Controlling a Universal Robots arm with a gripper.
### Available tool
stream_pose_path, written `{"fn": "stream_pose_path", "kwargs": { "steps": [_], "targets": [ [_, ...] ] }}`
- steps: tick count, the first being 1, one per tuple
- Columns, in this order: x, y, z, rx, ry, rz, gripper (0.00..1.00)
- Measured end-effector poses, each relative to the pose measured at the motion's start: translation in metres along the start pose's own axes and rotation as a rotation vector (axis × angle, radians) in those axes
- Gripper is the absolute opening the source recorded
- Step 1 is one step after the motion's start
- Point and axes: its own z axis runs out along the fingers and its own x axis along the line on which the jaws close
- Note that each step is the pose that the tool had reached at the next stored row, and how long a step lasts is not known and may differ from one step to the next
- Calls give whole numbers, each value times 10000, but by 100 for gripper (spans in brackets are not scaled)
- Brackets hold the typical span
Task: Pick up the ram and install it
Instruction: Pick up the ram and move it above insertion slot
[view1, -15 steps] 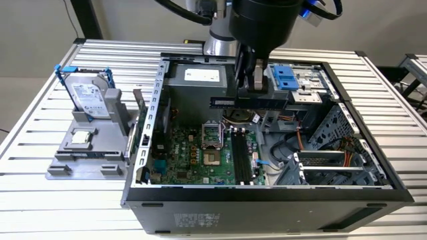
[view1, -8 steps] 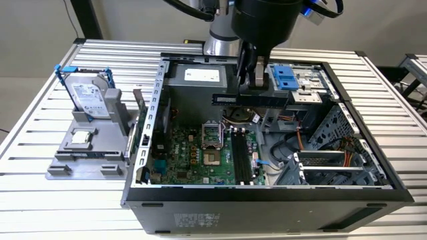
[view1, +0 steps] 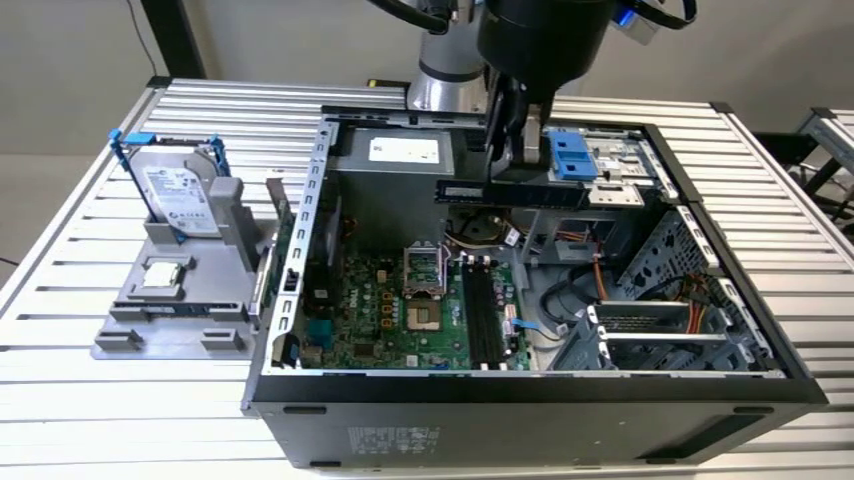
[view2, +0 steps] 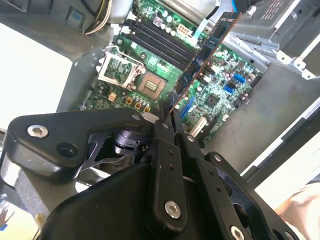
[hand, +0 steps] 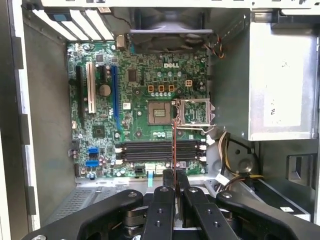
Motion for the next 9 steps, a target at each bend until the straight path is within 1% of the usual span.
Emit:
{"fn": "stream_pose_path", "kwargs": {
  "steps": [2, 4, 8, 9],
  "targets": [
    [-51, -13, 2, 1, 13, 2, 0],
    [-116, -21, 5, 1, 27, 1, 0],
    [-242, -27, 11, 2, 35, 0, 0],
    [-302, -29, 13, 2, 40, 0, 0]
  ]
}}
